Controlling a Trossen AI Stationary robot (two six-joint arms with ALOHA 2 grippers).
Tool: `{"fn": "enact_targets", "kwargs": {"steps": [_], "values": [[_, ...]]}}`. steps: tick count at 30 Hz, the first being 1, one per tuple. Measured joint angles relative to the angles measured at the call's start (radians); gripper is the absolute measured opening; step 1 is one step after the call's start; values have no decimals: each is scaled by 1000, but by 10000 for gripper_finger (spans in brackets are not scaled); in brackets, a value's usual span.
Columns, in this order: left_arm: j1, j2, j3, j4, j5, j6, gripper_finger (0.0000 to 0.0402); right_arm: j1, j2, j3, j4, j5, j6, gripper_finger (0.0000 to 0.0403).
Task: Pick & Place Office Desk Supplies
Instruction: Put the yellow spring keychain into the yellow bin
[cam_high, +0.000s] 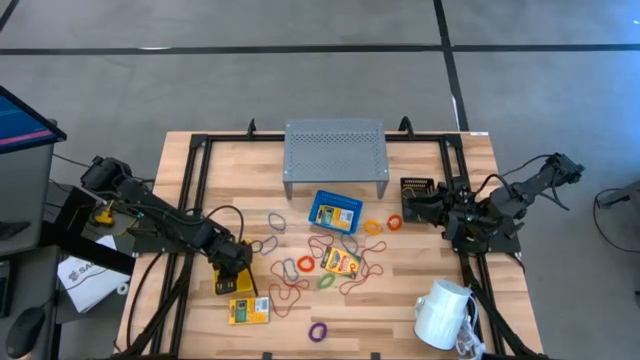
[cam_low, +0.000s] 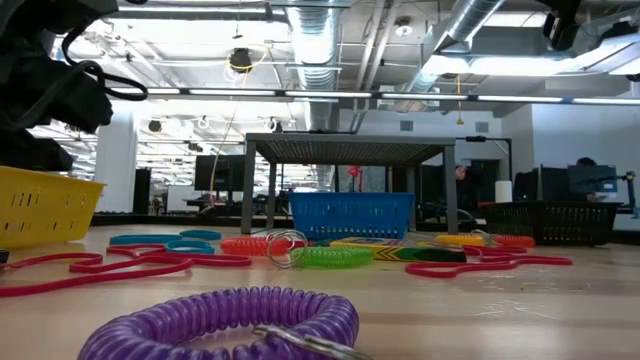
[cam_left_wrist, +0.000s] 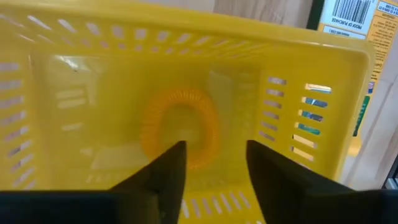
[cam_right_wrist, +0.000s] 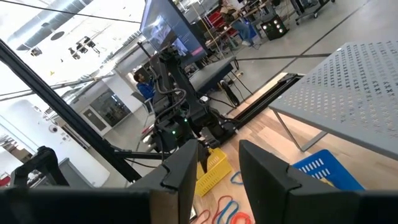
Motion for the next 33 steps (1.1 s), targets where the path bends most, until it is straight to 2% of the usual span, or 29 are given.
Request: {"fn": "enact_targets", "kwargs": {"steps": [7, 18, 26, 33], "values": [[0, 0, 0, -1, -4, -20, 219, 0, 0, 0, -1, 0, -1, 116], [16, -10, 2, -6, 20, -20, 216, 0, 0, 0, -2, 0, -3, 116], [109, -189, 3, -67, 35, -20, 214, 0, 0, 0, -2, 0, -3, 116], [198, -401, 3, -88, -23, -40, 214, 0, 0, 0, -2, 0, -3, 116]]}}
